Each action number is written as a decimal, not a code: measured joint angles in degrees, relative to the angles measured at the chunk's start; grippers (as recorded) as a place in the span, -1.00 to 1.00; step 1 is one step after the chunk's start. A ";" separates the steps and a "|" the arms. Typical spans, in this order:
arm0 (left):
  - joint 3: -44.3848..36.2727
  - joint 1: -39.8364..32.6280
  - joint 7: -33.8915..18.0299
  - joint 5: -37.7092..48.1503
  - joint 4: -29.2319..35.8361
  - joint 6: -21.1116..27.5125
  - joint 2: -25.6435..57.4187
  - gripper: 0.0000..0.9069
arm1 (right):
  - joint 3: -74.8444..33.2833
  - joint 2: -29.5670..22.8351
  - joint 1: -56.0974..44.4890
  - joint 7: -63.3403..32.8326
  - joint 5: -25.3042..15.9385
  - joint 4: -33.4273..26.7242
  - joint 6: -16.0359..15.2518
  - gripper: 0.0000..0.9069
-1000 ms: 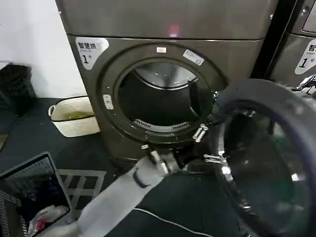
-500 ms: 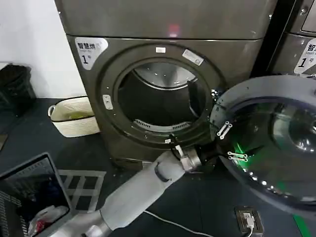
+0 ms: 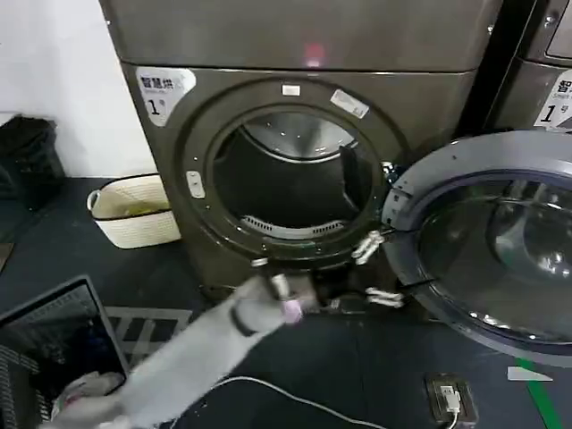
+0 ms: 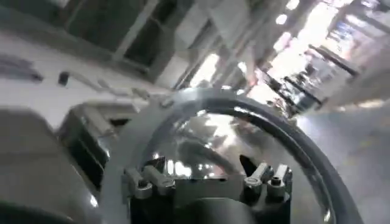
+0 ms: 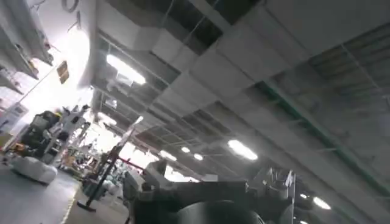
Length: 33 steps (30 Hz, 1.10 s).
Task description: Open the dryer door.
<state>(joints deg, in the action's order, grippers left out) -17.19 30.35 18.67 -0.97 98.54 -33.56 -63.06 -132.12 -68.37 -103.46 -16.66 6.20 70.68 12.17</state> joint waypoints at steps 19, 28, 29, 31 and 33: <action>22.71 16.84 4.94 -37.90 3.04 -13.73 42.00 1.00 | 2.67 2.96 2.44 4.56 8.98 -2.16 -0.64 1.00; 25.83 19.15 -1.42 -72.38 -9.01 -13.74 51.43 1.00 | 4.63 2.33 3.69 5.26 12.68 -2.33 1.21 1.00; 26.05 18.96 -0.74 -75.69 -10.17 -13.74 51.49 1.00 | 4.87 2.23 3.85 5.36 12.68 -2.30 1.52 1.00; 26.07 19.29 0.43 -78.56 -12.26 -13.75 52.00 1.00 | 5.12 1.89 3.96 5.62 12.58 -2.04 1.66 1.00; 26.13 20.50 0.60 -79.85 -14.37 -13.72 52.90 1.00 | 5.31 1.83 3.97 5.78 12.57 -2.20 1.75 1.00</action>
<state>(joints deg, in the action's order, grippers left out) 8.94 50.84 19.27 -80.81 84.17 -47.28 -10.16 -126.81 -66.54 -99.49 -10.88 18.77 68.48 13.93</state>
